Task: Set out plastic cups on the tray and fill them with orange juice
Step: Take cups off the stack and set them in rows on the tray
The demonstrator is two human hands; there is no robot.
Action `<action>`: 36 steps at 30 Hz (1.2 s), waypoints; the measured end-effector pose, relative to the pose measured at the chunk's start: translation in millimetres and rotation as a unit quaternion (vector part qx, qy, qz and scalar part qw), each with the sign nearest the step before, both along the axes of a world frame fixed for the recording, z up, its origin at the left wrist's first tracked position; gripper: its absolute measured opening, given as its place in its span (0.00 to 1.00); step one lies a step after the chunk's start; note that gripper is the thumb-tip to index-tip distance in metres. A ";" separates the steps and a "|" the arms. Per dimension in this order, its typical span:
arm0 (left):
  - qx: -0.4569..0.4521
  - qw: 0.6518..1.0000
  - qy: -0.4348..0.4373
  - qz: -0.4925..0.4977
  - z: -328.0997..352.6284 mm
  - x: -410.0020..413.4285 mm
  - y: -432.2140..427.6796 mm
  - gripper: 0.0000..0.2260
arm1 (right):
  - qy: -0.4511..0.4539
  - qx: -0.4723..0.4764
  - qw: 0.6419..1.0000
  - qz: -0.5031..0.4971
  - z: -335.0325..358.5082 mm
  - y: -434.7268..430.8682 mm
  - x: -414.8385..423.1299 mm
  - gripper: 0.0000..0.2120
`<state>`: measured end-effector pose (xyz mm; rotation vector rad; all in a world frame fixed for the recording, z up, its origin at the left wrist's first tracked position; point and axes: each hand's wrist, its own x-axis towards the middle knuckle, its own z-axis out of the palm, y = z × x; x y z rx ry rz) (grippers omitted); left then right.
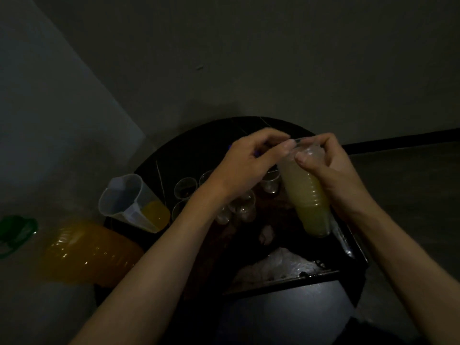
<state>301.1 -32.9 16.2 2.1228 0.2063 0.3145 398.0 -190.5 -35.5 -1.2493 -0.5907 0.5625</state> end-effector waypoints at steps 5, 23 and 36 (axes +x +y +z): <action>0.096 0.992 0.082 0.022 19.7 22.8 -7.9 0.24 | -0.033 -0.011 0.999 -0.025 4.4 -5.7 3.1 0.28; 0.144 0.981 0.127 0.034 40.9 40.6 -23.6 0.15 | -0.071 0.006 0.997 -0.032 -1.5 -14.7 11.2 0.19; 0.077 0.984 -0.068 0.146 71.9 29.8 23.4 0.26 | -0.052 -0.014 0.996 -0.074 -6.7 -27.1 25.5 0.26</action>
